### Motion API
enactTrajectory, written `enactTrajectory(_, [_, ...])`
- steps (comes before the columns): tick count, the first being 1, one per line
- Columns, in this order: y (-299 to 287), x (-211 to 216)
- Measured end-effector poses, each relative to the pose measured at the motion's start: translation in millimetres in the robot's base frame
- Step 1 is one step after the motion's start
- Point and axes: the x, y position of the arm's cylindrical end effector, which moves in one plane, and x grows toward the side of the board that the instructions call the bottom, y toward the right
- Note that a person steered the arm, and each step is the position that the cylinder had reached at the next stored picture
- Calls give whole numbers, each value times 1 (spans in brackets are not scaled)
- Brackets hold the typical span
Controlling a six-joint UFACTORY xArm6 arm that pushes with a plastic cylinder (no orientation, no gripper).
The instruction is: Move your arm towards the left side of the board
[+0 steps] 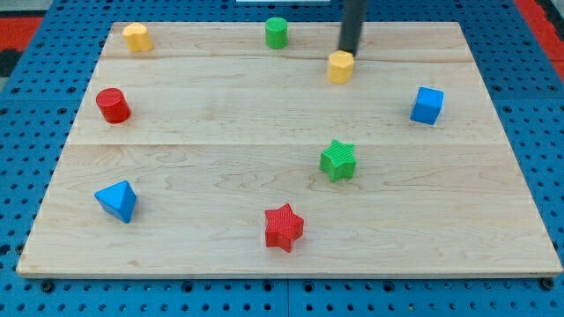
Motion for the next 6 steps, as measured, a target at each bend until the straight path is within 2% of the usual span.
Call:
enactTrajectory(2, [-53,6])
enactTrajectory(3, [-66,39])
enactTrajectory(4, [-47,37])
enactTrajectory(6, [-229,18])
